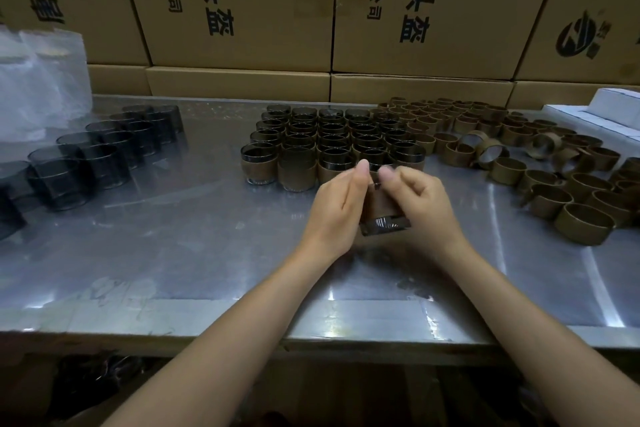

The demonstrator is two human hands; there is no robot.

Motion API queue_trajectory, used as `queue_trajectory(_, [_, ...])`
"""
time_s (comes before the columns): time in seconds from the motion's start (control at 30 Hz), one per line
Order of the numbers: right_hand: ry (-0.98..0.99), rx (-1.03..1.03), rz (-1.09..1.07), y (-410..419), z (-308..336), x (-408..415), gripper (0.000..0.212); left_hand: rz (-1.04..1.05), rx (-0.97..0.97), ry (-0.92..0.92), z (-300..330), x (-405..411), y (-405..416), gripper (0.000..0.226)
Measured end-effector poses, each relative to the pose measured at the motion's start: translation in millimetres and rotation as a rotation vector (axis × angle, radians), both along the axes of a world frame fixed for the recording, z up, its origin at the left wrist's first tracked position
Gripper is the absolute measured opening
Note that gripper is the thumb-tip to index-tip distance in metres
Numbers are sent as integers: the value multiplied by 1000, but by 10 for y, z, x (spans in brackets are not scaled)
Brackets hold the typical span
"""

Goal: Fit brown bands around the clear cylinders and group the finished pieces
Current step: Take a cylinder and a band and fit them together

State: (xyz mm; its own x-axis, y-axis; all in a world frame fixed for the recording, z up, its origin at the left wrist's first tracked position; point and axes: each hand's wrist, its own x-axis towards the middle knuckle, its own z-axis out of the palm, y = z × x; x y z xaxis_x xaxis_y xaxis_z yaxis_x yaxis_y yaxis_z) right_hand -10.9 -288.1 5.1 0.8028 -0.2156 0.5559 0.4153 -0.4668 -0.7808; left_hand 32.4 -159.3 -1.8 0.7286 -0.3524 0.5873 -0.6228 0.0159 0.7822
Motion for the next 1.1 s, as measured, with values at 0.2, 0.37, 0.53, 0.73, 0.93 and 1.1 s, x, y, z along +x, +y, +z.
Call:
queue_trajectory(0.2, [170, -319, -155, -355, -37, -31, 35, 152, 48, -126, 17, 111, 111, 37])
queue_trajectory(0.37, [224, -306, -377, -536, -62, -4, 24, 396, 25, -45, 51, 215, 204, 25])
queue_trajectory(0.53, [239, -186, -500, -544, -109, 106, 58, 651, 318, 54, -23, 362, 277, 57])
queue_trajectory(0.73, [246, -253, -523, -497, -113, 269, 43, 641, 684, 168, -110, 523, 271, 85])
queue_trajectory(0.93, [296, -186, -504, -518, -85, 330, 46, 645, 725, 142, -157, 577, 252, 80])
queue_trajectory(1.1, [338, -143, -469, -531, -89, 335, 54, 640, 712, 137, -173, 592, 252, 79])
